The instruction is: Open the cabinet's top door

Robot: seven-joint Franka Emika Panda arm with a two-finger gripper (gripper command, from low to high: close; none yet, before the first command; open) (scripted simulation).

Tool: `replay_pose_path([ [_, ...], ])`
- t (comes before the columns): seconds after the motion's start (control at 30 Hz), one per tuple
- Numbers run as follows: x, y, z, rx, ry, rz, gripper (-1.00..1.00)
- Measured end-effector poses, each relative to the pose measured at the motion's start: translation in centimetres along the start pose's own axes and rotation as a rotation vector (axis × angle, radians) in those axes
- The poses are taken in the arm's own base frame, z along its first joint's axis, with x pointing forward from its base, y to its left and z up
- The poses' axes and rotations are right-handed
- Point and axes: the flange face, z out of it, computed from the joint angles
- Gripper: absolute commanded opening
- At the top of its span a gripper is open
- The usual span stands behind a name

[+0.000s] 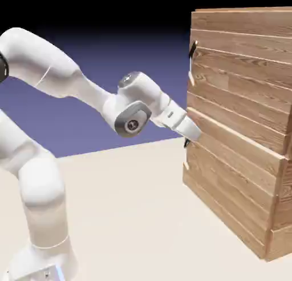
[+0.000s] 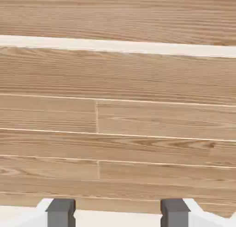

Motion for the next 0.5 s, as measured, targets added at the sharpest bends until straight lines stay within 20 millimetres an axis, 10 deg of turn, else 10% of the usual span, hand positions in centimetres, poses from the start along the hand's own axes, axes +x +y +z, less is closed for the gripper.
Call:
replay_pose_path([
  [0.5, 6.9, -5.4, -7.8, 0.182, 0.261, 0.057, 0.00],
])
